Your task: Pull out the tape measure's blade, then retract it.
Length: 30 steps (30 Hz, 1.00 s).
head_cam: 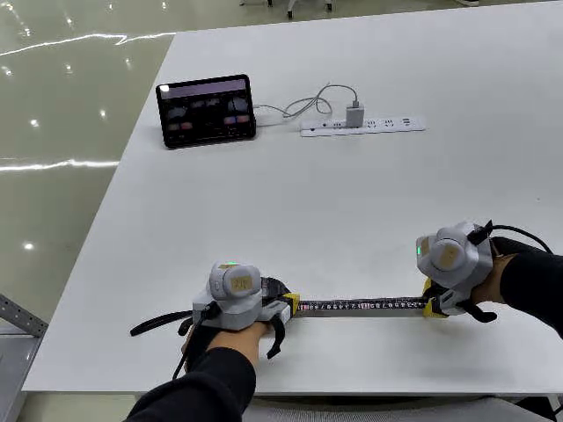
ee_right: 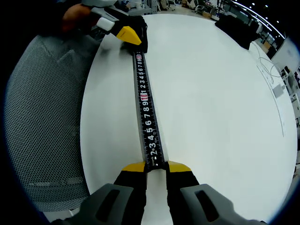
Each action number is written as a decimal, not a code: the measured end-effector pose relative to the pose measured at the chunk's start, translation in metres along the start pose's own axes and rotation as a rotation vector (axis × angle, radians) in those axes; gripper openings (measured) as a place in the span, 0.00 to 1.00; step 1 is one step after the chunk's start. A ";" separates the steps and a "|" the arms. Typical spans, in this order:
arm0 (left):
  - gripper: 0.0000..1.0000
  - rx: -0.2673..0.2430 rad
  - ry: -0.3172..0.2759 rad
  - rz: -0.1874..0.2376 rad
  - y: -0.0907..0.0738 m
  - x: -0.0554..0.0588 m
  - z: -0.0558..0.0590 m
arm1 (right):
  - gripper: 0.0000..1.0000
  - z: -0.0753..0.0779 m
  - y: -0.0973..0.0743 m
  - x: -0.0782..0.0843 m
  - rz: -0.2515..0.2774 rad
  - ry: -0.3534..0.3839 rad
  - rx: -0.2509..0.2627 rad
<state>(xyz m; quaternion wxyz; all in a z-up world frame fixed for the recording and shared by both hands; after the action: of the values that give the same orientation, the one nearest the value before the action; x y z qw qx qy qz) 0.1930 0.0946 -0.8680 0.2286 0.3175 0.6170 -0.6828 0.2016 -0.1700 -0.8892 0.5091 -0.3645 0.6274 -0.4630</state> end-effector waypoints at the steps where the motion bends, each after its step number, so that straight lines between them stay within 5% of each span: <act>1: 0.62 0.000 0.000 0.000 0.000 0.000 0.000 | 0.11 0.000 0.000 -0.001 -0.003 0.001 -0.001; 30: 0.62 -0.003 -0.006 0.000 0.000 -0.001 0.000 | 0.11 -0.003 0.005 -0.014 0.020 0.017 0.014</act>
<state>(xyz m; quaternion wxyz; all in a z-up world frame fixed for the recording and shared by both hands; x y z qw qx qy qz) 0.1937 0.0948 -0.8678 0.2306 0.3152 0.6174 -0.6829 0.2013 -0.1544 -0.8897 0.5110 -0.3506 0.6320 -0.4653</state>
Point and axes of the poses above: the centre of the closed fingertips' face, and the gripper's own axes: y roughly forward along the fingers, z roughly to its right, x roughly out of its underside, the point moved 2 cm from there along -y, roughly backward along the fingers, and after that the axes turned 7 degrees about y, right-handed, at the moved point
